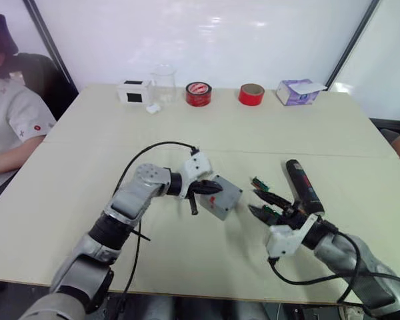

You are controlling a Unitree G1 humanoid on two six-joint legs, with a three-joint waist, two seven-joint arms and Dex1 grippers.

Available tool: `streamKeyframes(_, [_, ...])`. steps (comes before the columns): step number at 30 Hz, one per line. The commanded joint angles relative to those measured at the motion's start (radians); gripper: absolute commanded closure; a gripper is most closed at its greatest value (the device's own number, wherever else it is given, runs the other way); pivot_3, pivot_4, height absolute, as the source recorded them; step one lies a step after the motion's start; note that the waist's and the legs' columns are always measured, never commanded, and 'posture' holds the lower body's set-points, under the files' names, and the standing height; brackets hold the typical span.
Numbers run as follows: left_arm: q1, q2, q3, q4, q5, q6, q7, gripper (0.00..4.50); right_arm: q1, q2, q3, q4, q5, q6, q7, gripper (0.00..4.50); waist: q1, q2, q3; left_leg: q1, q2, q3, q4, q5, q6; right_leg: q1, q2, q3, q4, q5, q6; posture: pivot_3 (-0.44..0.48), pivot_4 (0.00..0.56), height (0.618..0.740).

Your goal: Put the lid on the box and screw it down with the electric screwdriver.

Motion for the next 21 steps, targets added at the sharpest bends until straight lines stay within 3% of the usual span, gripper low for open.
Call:
streamKeyframes(1, [-0.049,0.009,0.167,-0.041,-0.095,0.049,0.068,4.5,-0.017,0.024,-0.014,-0.091,0.213,0.182,0.115,4.0,0.001,0.0,0.0,0.0,0.0,0.0,0.0,0.0,0.0,0.0,0.0,0.0,0.0,0.0,0.0,0.0,0.15,0.74])
streamKeyframes(2, [-0.055,0.012,0.193,-0.042,-0.113,0.07,0.083,4.5,-0.017,0.028,-0.01,-0.104,0.256,0.24,0.144,4.37,0.001,0.001,0.0,0.0,0.0,0.0,0.0,0.0,0.0,0.0,0.0,0.0,0.0,0.0,0.0,0.0,0.15,0.74])
streamKeyframes(3, [-0.06,0.016,0.218,-0.038,-0.129,0.089,0.096,4.5,-0.019,0.035,-0.012,-0.113,0.292,0.289,0.161,4.46,0.002,0.001,0.0,0.0,0.0,-0.001,0.0,0.0,0.0,0.0,0.0,-0.001,0.0,0.0,0.0,0.0,0.15,0.74])
streamKeyframes(7, [-0.059,0.045,0.236,-0.018,-0.123,0.107,0.127,4.5,-0.021,0.032,-0.013,-0.145,0.416,0.494,0.242,4.46,0.008,0.001,0.001,0.0,-0.001,-0.001,-0.001,0.0,0.0,0.0,-0.001,-0.001,0.0,0.0,0.0,0.0,0.15,0.74])
streamKeyframes(11, [-0.007,0.112,0.098,0.027,0.003,0.025,0.114,4.5,-0.036,0.015,0.014,-0.144,0.458,0.63,0.305,4.46,0.007,0.002,0.001,0.0,-0.002,-0.001,-0.001,0.0,0.0,0.001,-0.001,-0.001,-0.001,0.0,0.0,0.0,0.15,0.74])
streamKeyframes(21, [0.106,0.103,-0.051,-0.041,0.046,-0.047,0.048,4.5,-0.12,0.02,0.089,-0.144,0.425,0.767,0.325,4.46,0.008,0.002,0.002,-0.006,-0.002,-0.001,-0.001,0.0,0.0,-0.006,-0.002,-0.001,-0.001,0.0,0.0,0.0,0.15,0.74])
